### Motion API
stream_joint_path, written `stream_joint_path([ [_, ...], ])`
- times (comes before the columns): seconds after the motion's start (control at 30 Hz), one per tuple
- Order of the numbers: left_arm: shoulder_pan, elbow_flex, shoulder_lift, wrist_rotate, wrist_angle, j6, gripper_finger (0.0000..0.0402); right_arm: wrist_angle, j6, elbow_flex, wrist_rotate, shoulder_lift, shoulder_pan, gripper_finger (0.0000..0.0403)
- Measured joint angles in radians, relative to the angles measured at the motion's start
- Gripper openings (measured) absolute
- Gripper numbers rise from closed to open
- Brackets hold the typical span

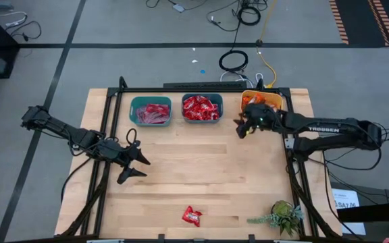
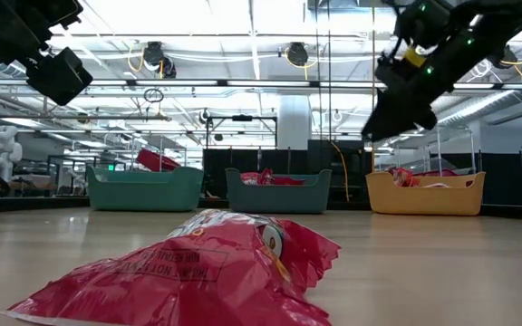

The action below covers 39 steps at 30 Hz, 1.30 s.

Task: Sort candy
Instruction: Put the red candy into the blue bin

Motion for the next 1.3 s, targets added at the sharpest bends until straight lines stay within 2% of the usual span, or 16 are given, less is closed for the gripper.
stream_joint_path([
  [0.17,0.0,0.0,0.0,0.0,0.0,0.0,0.0261,0.065,-0.011,0.001,-0.008,0.0,0.115,0.0173],
  [0.37,0.0,0.0,0.0,0.0,0.0,0.0,0.0261,0.084,-0.028,0.001,-0.004,0.006,0.259,0.0179],
  [0.53,0.0,0.0,0.0,0.0,0.0,0.0,0.0261,0.144,-0.007,0.016,0.007,0.072,0.381,0.0179],
  [0.7,0.0,0.0,0.0,0.0,0.0,0.0,0.0261,0.152,-0.004,0.091,0.055,0.215,0.493,0.0179],
  [1.3,0.0,0.0,0.0,0.0,-0.001,0.0,0.0261,0.148,-0.004,0.559,0.042,0.796,0.769,0.018],
])
